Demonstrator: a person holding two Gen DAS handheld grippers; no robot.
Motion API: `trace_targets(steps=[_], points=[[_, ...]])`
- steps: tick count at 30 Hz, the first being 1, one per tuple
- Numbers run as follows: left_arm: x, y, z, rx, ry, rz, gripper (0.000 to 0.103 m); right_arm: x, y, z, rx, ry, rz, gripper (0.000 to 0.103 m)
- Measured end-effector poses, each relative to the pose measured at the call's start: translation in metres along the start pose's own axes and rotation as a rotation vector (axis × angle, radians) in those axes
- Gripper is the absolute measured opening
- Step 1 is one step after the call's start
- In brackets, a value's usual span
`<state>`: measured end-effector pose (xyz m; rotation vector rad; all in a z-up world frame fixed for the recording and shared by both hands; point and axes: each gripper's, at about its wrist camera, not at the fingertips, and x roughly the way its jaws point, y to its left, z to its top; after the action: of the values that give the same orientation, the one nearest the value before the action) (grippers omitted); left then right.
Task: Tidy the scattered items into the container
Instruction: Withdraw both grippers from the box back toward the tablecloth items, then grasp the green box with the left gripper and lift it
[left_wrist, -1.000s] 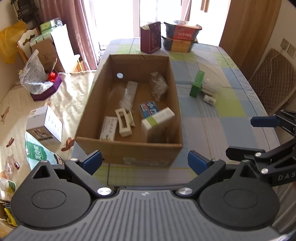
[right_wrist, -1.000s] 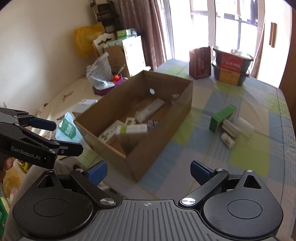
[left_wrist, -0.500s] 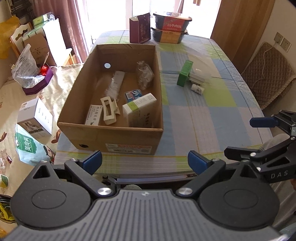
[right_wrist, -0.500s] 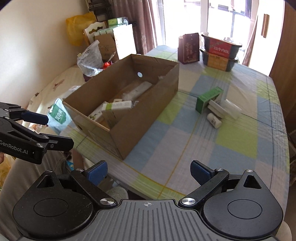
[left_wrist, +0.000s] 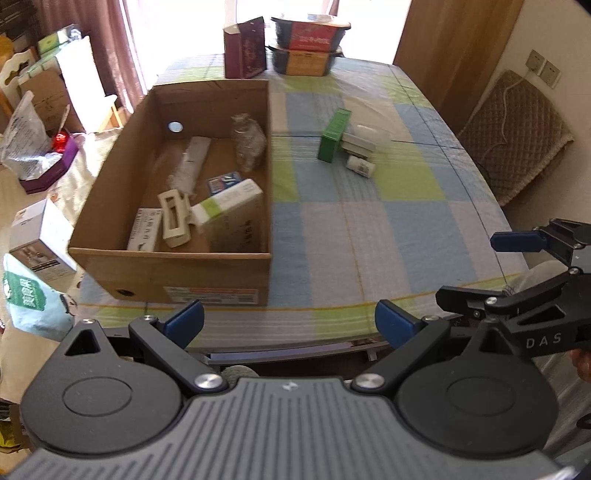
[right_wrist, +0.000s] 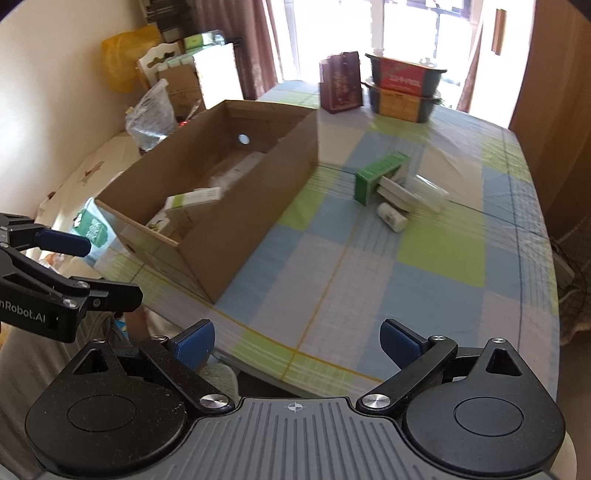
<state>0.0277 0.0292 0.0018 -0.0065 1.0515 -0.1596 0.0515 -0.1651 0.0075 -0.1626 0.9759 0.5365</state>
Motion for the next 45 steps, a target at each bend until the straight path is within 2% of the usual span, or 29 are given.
trace_targets(steps=[5,13,25,29,32,38,41,45], points=[[0.012,-0.018,0.009,0.032,0.006,-0.049,0.097,-0.004,-0.021,-0.004,0.065,-0.006,-0.040,0.101],[0.040,-0.046,0.037,0.115,-0.009,-0.104,0.097,-0.008,-0.076,-0.005,0.231,-0.054,-0.101,0.101],[0.099,-0.060,0.110,0.320,-0.038,-0.123,0.092,0.028,-0.143,0.009,0.287,-0.049,-0.153,0.101],[0.127,-0.059,0.139,0.366,-0.023,-0.137,0.089,0.047,-0.165,0.021,0.299,-0.044,-0.164,0.101],[0.156,-0.059,0.164,0.394,0.007,-0.126,0.081,0.062,-0.183,0.031,0.315,-0.038,-0.171,0.101],[0.210,-0.056,0.205,0.393,0.065,-0.103,0.076,0.091,-0.211,0.050,0.353,-0.028,-0.170,0.101],[0.236,-0.058,0.224,0.361,0.093,-0.102,0.076,0.104,-0.222,0.058,0.359,-0.022,-0.178,0.101],[0.270,-0.063,0.247,0.317,0.127,-0.094,0.069,0.121,-0.236,0.071,0.368,-0.024,-0.167,0.101]])
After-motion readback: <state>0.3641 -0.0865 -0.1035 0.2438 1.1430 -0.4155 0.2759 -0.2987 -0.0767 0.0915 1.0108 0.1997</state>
